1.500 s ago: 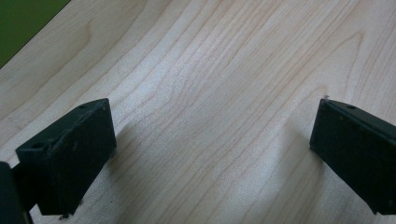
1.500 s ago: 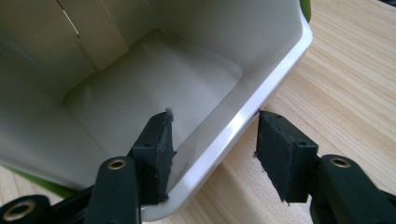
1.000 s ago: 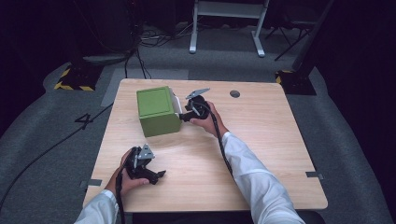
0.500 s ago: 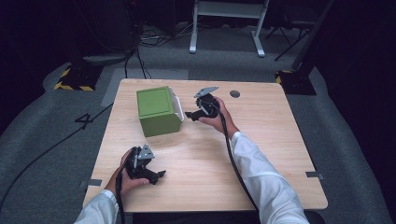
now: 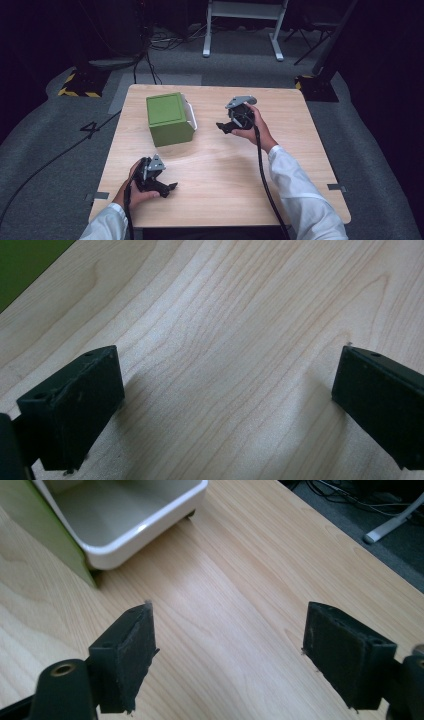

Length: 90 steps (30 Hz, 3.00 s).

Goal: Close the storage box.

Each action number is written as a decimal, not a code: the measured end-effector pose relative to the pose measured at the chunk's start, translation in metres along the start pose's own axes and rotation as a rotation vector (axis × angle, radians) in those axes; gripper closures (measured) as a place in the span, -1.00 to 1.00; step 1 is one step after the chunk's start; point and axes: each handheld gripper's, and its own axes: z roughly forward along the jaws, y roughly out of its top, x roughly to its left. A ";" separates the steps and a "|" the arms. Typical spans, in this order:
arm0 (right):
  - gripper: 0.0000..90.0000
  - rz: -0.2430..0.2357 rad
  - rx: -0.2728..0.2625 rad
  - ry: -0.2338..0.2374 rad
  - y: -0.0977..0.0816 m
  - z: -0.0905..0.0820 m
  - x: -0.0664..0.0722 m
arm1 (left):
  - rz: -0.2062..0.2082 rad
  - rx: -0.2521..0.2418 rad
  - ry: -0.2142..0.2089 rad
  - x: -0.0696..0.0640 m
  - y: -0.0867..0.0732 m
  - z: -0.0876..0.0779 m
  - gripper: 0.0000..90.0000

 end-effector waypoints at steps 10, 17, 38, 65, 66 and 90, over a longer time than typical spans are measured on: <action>-0.54 -0.025 0.060 -0.032 -0.019 -0.026 -0.004 | -0.001 -0.001 0.000 0.000 0.000 0.000 -0.99; -0.54 -0.030 0.069 -0.028 -0.038 -0.042 -0.010 | -0.001 0.000 0.000 0.000 0.000 0.000 -0.99; -0.56 -0.066 0.061 -0.058 -0.103 -0.102 -0.009 | -0.001 -0.001 0.000 0.000 0.000 0.000 -0.99; -0.59 0.013 0.097 -0.047 -0.201 -0.132 -0.009 | 0.000 0.000 0.000 0.000 0.000 0.000 -0.99; -0.59 0.021 0.096 -0.044 -0.206 -0.133 -0.010 | -0.001 -0.001 0.000 0.000 0.000 0.000 -0.99; -0.62 0.261 0.001 -0.046 -0.275 -0.157 -0.018 | 0.000 0.000 0.000 0.000 0.000 0.000 -0.99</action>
